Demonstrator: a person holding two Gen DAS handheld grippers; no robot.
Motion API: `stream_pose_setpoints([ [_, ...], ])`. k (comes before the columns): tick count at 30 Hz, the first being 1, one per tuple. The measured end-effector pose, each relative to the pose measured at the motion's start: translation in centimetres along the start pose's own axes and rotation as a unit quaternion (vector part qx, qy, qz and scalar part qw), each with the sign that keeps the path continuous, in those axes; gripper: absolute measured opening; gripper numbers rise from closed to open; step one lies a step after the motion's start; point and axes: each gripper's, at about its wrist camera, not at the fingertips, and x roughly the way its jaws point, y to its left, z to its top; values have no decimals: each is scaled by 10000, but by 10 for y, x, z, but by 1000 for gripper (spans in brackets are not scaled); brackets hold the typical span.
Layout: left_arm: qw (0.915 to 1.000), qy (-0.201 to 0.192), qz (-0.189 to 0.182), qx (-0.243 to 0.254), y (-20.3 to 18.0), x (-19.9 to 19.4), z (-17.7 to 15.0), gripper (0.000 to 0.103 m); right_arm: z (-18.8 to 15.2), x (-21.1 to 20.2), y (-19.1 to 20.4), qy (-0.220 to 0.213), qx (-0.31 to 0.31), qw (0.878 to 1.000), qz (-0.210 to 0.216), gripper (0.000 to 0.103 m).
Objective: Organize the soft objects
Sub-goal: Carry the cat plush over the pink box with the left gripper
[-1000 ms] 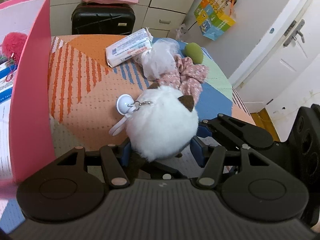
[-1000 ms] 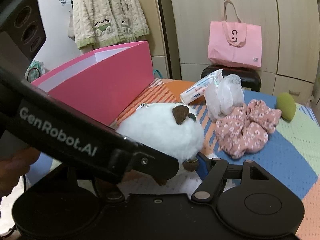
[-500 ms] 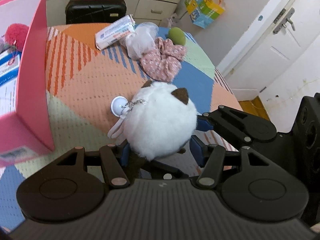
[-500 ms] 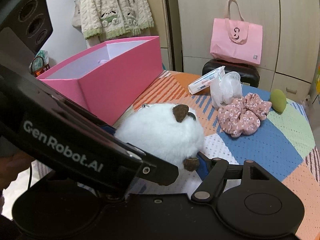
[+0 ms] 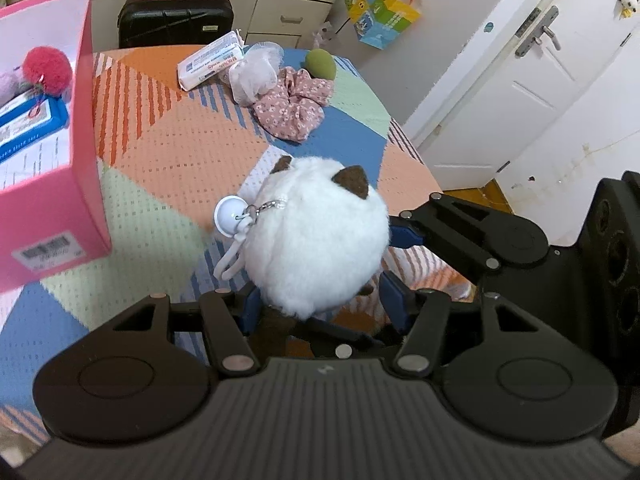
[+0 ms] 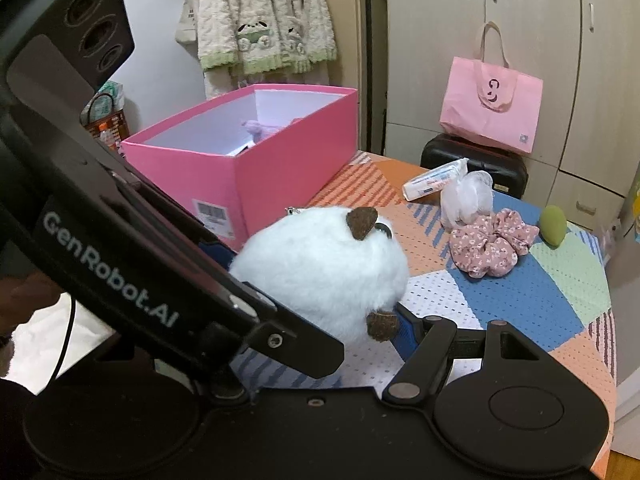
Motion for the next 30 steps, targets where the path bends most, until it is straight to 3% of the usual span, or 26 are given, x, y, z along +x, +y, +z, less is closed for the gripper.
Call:
stream_pose_setpoints([
  [13, 9992, 118, -96, -368, 17, -65, -12, 59, 36, -17, 44, 108, -289, 9976, 617, 77],
  [30, 9951, -916, 202, -304, 52, -138, 14, 61, 114, 7, 78, -424, -581, 9935, 879, 82],
])
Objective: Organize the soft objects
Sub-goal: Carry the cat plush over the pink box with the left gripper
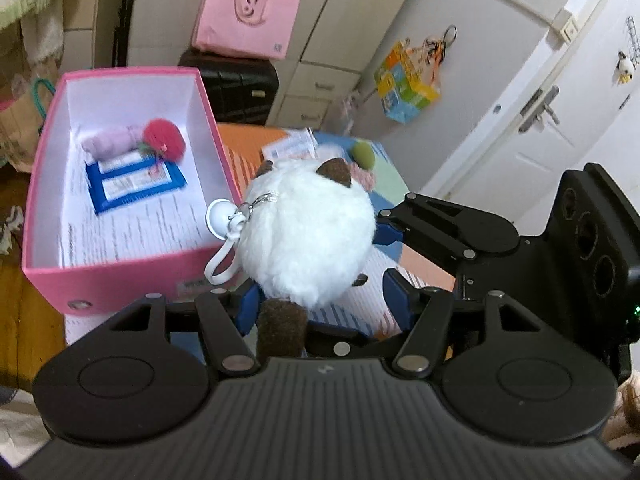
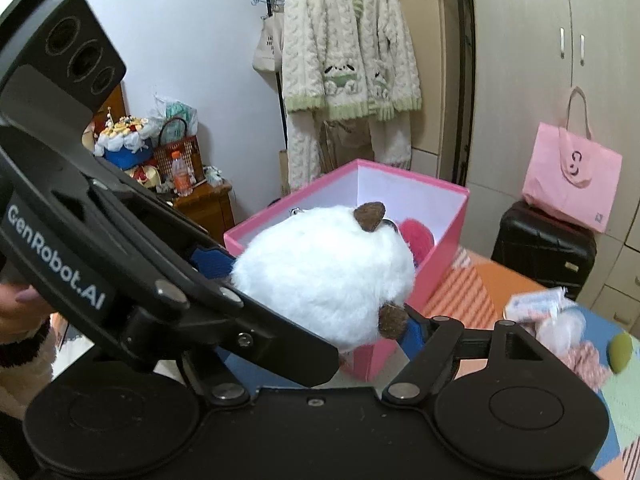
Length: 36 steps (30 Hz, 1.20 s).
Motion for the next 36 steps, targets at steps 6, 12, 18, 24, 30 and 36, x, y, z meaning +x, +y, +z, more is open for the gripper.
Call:
stream_pose_setpoints([
  [6, 9998, -218, -14, 3, 19, -4, 18, 61, 19, 16, -4, -85, -74, 9999, -32, 83],
  [12, 9989, -404, 122, -180, 46, 7, 31, 61, 33, 52, -19, -29, 78, 10000, -19, 83],
  [18, 9987, -383, 186, -274, 74, 24, 49, 61, 40, 85, -35, 32, 253, 9997, 21, 83],
  [24, 9976, -199, 247, -617, 107, 47, 67, 61, 47, 121, -47, 171, -25, 9998, 127, 83],
  [30, 9955, -15, 435, -841, 133, 71, 79, 61, 50, 151, -56, 307, -149, 9993, 129, 83],
  [36, 9913, -25, 623, -1156, 159, 87, 82, 58, 53, 178, -60, 441, -358, 9983, -121, 83],
])
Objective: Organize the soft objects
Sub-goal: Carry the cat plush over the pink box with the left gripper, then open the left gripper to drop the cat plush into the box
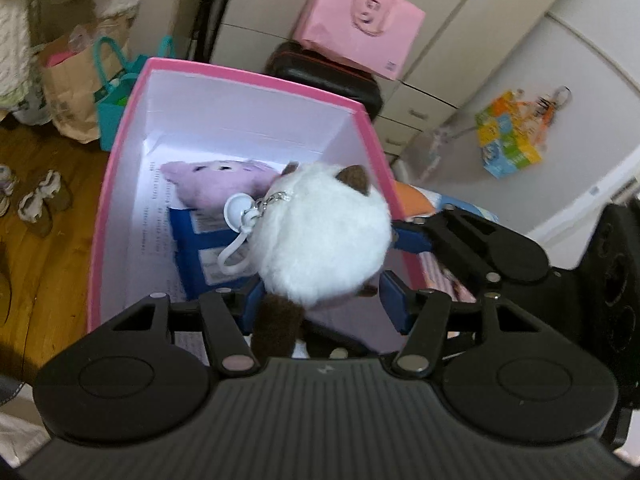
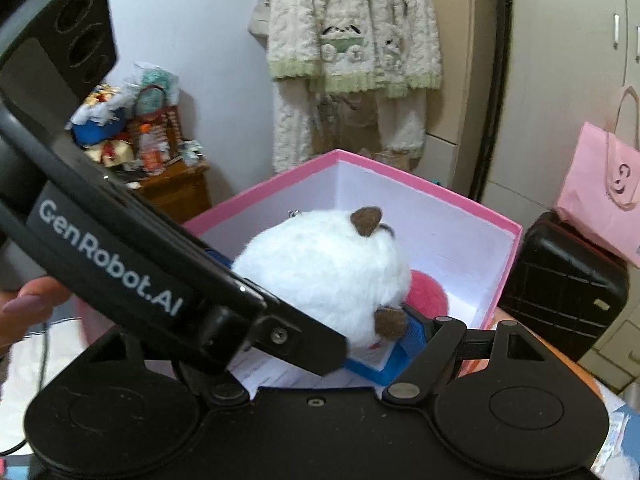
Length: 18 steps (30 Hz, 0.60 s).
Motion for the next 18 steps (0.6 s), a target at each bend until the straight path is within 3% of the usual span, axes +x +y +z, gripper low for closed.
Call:
stream_pose_setpoints([
  [3, 9997, 30, -83, -209, 12, 8, 3, 57, 2, 10, -5, 92, 35, 10000, 1, 83],
  [8, 9999, 85, 16, -93, 8, 15, 1, 55, 3, 13, -4, 155, -51, 9999, 28, 82],
  [18, 9986, -307, 326, 287, -9, -8, -5, 59, -1, -5, 1, 192, -89, 9997, -93, 82],
])
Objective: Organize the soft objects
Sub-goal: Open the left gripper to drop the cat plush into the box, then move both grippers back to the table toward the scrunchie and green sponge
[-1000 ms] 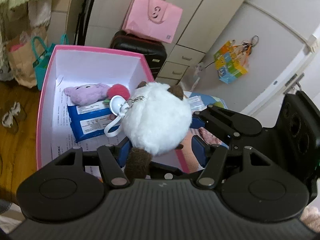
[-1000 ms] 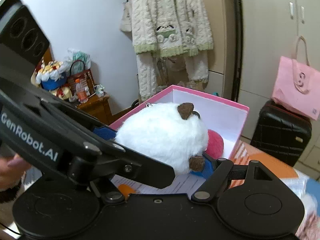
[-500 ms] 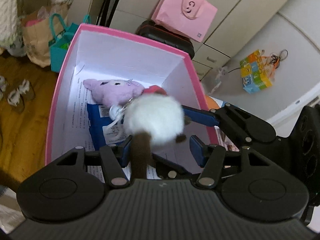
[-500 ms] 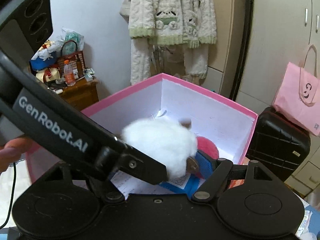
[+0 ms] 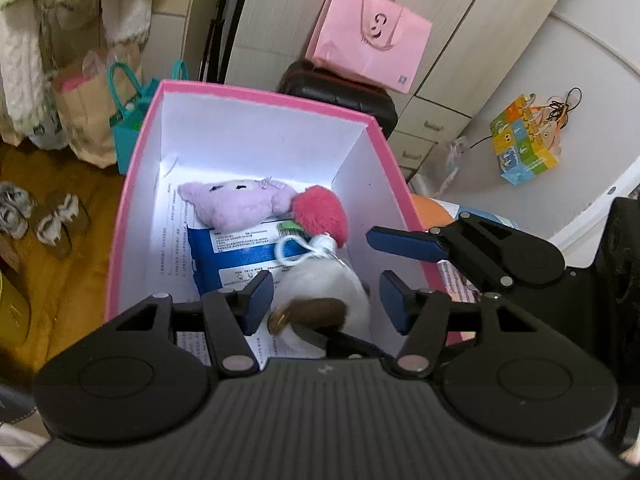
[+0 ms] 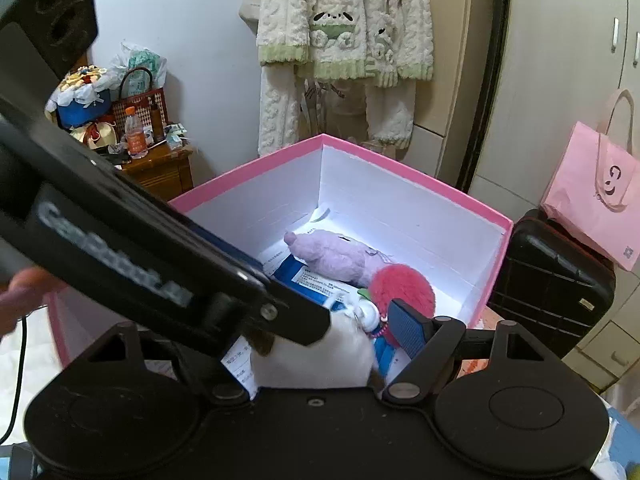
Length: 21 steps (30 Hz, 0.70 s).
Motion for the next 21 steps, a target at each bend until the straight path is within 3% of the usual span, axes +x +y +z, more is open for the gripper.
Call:
stream_pose_setpoints([
  [4, 9998, -144, 14, 148, -7, -21, -6, 66, -5, -13, -2, -11, 90, 10000, 0, 82],
  [11, 9986, -296, 165, 411, -19, -49, -20, 70, -10, -39, 3, -88, 144, 9998, -54, 82],
  [16, 9989, -216, -172, 391, -29, -71, -32, 75, -12, -57, 10, -100, 21, 9996, -271, 82],
  [21, 9967, -356, -215, 701, -47, -96, -45, 78, -16, -80, 15, -127, 9, 9994, -318, 83],
])
